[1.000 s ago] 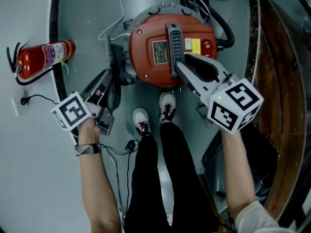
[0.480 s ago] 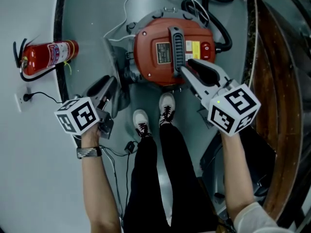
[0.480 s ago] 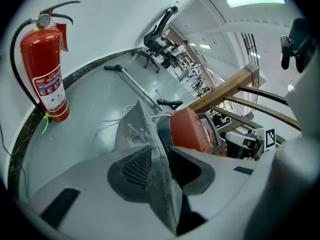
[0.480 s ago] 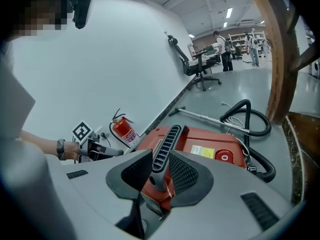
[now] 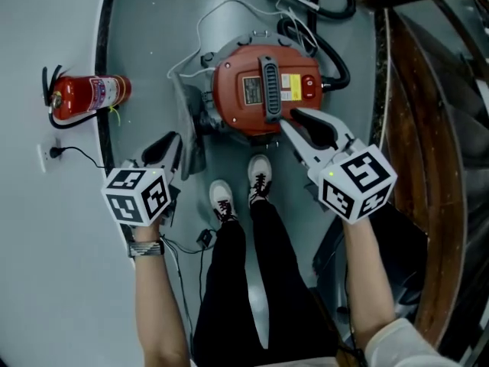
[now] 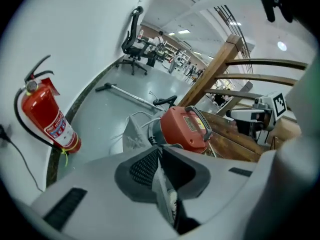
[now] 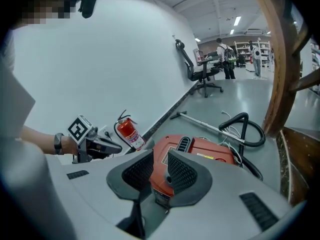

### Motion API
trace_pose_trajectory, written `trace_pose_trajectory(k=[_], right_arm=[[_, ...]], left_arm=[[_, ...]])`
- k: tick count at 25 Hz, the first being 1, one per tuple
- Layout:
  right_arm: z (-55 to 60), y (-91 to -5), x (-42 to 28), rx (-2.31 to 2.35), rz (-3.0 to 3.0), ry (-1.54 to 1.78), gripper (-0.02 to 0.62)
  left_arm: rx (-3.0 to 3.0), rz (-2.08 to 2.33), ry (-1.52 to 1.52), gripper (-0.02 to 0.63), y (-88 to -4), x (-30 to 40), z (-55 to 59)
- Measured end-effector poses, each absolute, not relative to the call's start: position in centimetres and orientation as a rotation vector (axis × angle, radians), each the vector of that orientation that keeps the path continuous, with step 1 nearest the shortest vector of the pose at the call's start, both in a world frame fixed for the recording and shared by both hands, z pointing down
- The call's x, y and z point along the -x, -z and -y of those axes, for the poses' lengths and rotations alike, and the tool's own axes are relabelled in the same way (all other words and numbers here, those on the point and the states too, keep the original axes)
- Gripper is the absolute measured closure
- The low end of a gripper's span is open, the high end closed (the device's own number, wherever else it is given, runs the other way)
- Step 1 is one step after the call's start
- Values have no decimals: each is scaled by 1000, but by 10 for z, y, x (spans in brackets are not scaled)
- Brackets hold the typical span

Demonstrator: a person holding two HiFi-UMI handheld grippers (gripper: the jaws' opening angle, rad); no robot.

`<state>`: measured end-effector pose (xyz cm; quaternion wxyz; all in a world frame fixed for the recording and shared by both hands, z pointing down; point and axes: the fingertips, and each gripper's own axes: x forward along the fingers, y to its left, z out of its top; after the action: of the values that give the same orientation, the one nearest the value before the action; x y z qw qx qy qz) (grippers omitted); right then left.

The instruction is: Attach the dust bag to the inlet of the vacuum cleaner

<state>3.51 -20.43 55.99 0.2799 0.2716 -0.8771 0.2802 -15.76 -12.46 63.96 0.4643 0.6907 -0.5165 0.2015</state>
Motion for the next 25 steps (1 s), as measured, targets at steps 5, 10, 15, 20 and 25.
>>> trace_pose_trajectory(k=[5, 10, 15, 20, 25], right_arm=[[194, -511, -35, -775, 2361, -711, 520], [186, -459, -27, -793, 2389, -666, 545], [178, -401, -16, -820, 2421, -617, 561], [163, -344, -3, -803, 2457, -512, 568], [148, -299, 3, -729, 2434, -300, 568]], left_arm=[[-1753, 1330, -547, 599, -590, 170, 116], [-1786, 1398, -577, 604, -533, 178, 112], [-1858, 1445, -533, 604, -461, 173, 110], [-1933, 1504, -504, 604, -392, 163, 106], [-2029, 1504, -571, 604, -333, 153, 98]])
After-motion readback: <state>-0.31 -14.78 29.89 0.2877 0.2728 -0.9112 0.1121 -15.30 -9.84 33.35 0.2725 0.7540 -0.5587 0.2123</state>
